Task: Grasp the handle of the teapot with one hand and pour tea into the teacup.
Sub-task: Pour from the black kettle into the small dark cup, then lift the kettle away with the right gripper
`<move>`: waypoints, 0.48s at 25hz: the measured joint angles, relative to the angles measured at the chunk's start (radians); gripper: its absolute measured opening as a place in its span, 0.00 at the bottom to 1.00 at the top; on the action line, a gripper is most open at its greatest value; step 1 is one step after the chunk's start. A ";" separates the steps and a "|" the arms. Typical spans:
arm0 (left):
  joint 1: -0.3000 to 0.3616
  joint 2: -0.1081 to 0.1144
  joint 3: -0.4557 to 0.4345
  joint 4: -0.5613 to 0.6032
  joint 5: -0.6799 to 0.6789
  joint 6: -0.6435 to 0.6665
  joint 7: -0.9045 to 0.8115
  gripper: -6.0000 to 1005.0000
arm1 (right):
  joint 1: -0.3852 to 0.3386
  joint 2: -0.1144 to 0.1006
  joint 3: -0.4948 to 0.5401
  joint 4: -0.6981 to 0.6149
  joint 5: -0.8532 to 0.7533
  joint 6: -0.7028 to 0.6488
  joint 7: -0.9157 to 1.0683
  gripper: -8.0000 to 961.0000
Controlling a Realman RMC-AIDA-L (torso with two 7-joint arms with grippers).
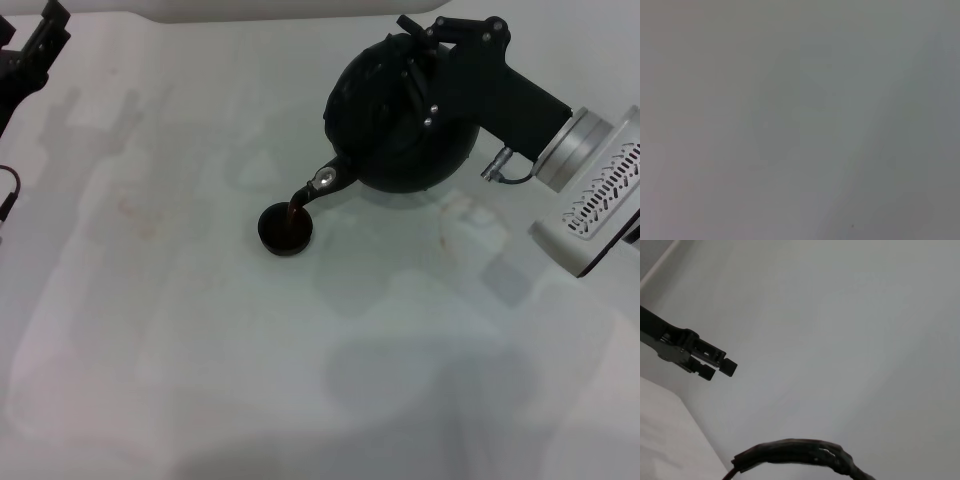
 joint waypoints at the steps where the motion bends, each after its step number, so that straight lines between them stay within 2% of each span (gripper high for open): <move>1: 0.000 0.000 0.000 0.000 0.000 0.000 0.000 0.88 | 0.000 0.000 0.000 0.000 0.000 0.000 0.000 0.14; 12: 0.000 -0.002 0.000 0.000 0.001 0.000 0.000 0.88 | -0.002 0.000 0.002 0.002 0.000 0.003 -0.014 0.13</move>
